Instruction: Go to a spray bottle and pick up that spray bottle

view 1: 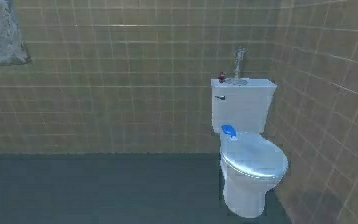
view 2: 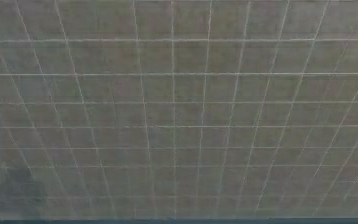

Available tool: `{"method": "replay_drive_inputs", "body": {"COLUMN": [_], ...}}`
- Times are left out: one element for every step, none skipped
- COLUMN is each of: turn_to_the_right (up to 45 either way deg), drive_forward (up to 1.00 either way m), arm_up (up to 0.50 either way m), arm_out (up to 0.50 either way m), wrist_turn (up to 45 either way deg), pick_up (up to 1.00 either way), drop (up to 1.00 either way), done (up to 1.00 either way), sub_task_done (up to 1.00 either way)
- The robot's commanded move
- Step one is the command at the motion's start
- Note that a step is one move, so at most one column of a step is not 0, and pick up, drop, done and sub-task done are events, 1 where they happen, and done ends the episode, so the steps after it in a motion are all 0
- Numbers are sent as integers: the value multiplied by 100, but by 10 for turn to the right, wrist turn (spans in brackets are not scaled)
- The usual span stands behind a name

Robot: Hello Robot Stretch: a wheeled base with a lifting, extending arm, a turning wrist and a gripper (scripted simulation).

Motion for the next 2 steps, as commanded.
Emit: {"method": "replay_drive_inputs", "body": {"turn_to_the_right": [0,-450], "drive_forward": [75,0], "arm_up": [0,0], "arm_out": [0,0], "wrist_turn": [0,0], "pick_up": [0,0], "drop": [0,0], "done": [0,0], "sub_task_done": [0,0]}}
